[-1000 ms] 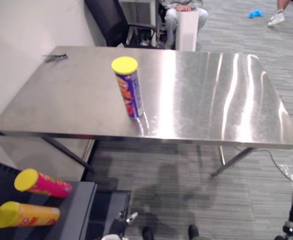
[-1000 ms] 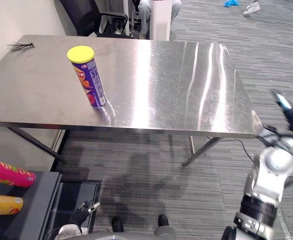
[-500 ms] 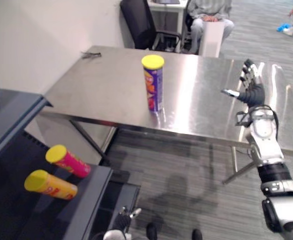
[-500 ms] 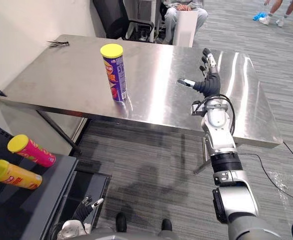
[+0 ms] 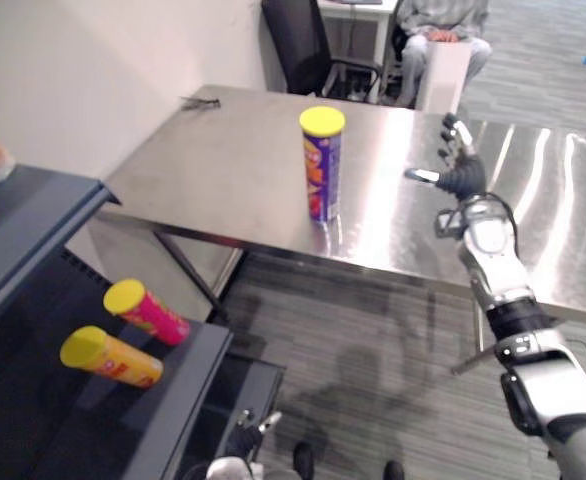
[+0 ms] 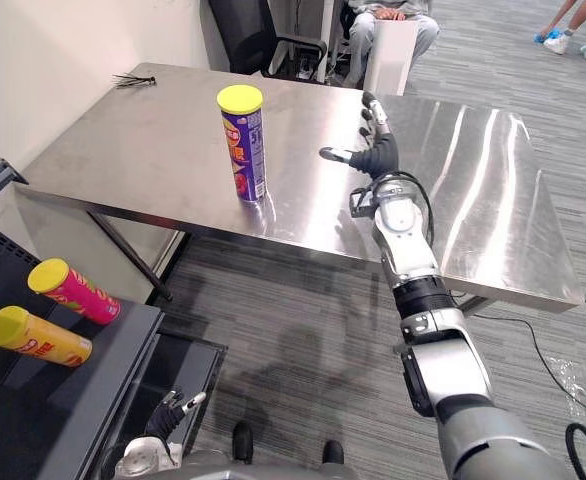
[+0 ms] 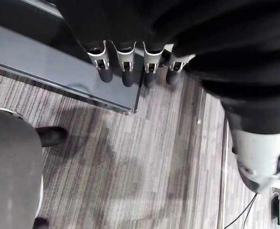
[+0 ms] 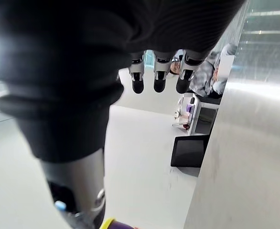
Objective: Put the gum and the chips on the shelf.
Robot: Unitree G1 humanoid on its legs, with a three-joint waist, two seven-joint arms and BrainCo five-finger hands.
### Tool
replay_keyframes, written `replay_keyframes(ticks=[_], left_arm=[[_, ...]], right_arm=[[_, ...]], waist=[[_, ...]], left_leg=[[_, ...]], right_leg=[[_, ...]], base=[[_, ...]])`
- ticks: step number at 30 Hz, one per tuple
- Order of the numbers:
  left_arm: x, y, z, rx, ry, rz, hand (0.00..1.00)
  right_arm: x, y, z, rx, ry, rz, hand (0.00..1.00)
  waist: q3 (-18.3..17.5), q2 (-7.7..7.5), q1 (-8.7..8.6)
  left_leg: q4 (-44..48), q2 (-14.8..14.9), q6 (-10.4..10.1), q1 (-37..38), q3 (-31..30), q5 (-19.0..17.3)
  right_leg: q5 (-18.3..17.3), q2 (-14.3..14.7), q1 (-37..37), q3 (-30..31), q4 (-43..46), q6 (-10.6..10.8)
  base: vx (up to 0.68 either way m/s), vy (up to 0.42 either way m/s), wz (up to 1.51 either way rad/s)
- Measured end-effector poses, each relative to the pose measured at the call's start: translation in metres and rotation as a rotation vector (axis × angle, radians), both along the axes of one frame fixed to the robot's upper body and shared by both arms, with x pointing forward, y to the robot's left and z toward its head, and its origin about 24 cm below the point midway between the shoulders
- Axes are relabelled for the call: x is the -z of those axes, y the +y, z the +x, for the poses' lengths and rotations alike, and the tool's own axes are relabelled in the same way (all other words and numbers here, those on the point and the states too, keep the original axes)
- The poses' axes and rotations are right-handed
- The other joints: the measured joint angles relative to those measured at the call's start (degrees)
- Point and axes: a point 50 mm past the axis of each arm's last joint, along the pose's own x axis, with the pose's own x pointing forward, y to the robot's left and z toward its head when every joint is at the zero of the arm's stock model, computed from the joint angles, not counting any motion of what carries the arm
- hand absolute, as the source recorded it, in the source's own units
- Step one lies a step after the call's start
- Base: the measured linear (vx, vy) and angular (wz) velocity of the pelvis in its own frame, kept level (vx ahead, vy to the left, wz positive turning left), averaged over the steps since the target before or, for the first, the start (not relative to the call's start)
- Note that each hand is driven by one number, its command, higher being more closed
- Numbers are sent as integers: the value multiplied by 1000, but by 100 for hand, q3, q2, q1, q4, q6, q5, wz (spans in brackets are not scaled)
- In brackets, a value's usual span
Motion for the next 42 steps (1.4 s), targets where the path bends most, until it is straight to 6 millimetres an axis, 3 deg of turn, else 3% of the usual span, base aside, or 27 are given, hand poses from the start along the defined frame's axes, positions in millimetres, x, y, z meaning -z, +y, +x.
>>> replay_keyframes(ticks=[13,20,30,38,42], left_arm=[[-3,1,6,-19,-28,10,0],[-5,2,10,-44,-43,-3,0],[-7,2,17,-50,-63,-9,0],[-8,3,18,-75,-66,-16,0],[-8,3,18,-77,-68,-18,0]], right_arm=[[3,54,9,-135,64,56,0],[1,57,12,-136,75,55,0],[-3,59,19,-134,105,81,0],[-44,67,23,-151,14,67,0],[-49,69,23,-154,1,66,0]], waist=[[224,-3,31],[375,2,71],[449,2,285],[450,4,305],[450,4,332]], left_leg=[[-36,5,-9,-4,-38,-2],[-36,-1,-8,-26,-142,0],[-1,5,-22,-121,-257,20],[0,97,-77,-402,-593,155],[0,111,-94,-454,-645,197]], right_leg=[[2,-4,29,-88,8,0],[0,-3,49,-168,1,0],[2,-4,29,-320,-10,-2],[45,90,-95,-571,-6,-66],[24,110,-102,-605,-5,-101]], base=[[-17,-6,2],[0,-8,5],[15,-11,8],[-20,-29,19],[-37,-15,11]])
